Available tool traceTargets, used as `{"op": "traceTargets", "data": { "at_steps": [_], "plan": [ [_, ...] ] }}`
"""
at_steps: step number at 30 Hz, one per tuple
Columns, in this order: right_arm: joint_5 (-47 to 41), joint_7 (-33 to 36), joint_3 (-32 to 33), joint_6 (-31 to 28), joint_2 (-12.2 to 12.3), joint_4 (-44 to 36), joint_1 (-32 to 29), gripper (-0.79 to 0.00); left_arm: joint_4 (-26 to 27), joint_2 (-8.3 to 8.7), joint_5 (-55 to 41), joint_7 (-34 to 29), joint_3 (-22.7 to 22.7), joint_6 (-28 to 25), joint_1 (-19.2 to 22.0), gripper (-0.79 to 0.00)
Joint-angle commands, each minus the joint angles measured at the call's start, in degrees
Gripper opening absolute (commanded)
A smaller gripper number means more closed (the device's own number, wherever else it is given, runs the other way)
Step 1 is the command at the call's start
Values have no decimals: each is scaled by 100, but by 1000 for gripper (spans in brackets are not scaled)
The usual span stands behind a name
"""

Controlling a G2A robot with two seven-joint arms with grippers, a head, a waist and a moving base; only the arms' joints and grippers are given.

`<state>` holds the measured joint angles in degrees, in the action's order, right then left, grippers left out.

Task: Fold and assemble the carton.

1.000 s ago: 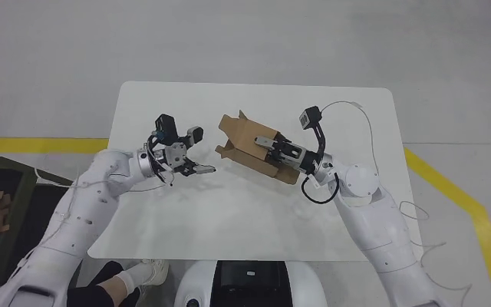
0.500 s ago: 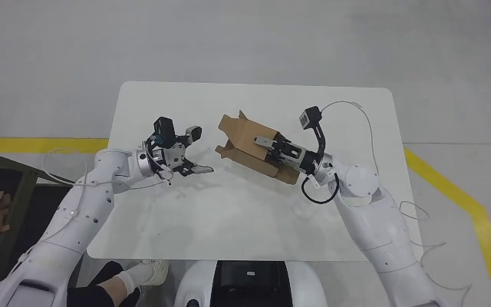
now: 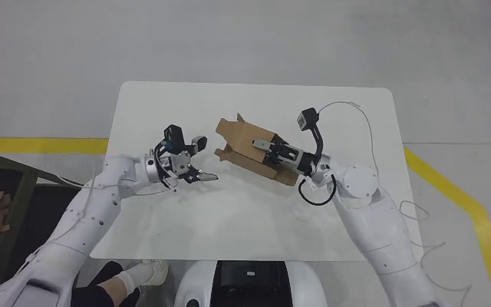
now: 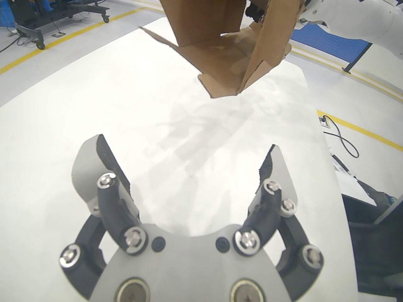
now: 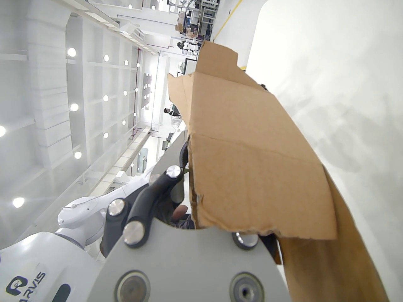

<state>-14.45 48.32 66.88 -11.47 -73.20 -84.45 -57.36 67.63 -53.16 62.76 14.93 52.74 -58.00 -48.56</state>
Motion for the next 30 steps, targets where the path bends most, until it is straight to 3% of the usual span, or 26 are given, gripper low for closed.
{"op": "traceTargets", "data": {
  "at_steps": [1, 13, 20, 30],
  "plan": [
    [32, 175, -20, -22, 9, 25, 56, -785, 68, 54, 252, 298, -111, 0, 17, 0],
    [-200, 658, -129, -351, 17, 340, 289, -785, 27, 316, 1552, 2148, -1203, 0, 419, 0],
    [-287, 780, -242, -389, 12, 415, 343, -785, 12, 447, 2334, 3135, -1488, 0, 631, 0],
    [-390, 748, -373, -488, -6, 465, 382, -785, 385, 540, 2207, 3160, -1586, 25, 667, 0]
  ]
}}
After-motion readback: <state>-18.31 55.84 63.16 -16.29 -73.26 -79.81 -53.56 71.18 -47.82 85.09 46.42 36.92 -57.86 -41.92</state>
